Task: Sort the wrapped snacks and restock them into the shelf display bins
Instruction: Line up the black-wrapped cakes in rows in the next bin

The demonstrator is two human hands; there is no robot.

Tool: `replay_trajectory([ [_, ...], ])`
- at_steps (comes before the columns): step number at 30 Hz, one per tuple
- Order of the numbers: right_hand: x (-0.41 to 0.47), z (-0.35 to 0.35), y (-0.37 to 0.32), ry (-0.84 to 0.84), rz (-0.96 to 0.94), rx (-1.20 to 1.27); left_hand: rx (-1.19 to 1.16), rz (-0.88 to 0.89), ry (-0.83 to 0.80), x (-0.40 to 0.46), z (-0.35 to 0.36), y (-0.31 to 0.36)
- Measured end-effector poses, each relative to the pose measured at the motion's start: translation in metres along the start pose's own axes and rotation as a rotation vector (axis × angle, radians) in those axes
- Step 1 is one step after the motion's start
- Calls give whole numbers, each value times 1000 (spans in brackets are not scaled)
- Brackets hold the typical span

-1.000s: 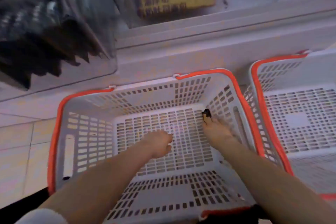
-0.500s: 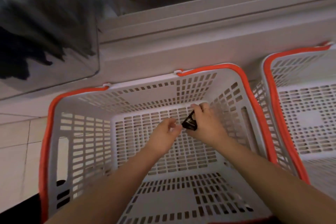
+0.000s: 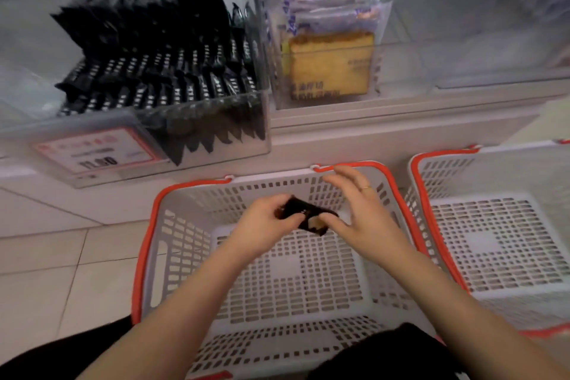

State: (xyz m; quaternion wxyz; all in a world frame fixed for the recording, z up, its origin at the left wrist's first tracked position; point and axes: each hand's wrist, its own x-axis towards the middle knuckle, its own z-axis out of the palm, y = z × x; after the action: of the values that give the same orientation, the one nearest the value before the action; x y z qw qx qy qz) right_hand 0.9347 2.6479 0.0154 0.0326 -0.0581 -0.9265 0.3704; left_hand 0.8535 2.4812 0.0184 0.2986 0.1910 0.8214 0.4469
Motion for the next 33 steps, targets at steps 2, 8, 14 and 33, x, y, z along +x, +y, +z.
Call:
replay_trajectory([
  [2,-1,-13,-23,-63,-90,-53,218,208,-68,-14,-26,24],
  [8,3,-46,-89,-73,-41,375,274,460,92,-54,-73,77],
  [14,30,-82,-149,82,-133,532,138,635,286,-60,-130,129],
  [33,173,-109,-231,423,100,-278,1047,320,372,122,-222,144],
])
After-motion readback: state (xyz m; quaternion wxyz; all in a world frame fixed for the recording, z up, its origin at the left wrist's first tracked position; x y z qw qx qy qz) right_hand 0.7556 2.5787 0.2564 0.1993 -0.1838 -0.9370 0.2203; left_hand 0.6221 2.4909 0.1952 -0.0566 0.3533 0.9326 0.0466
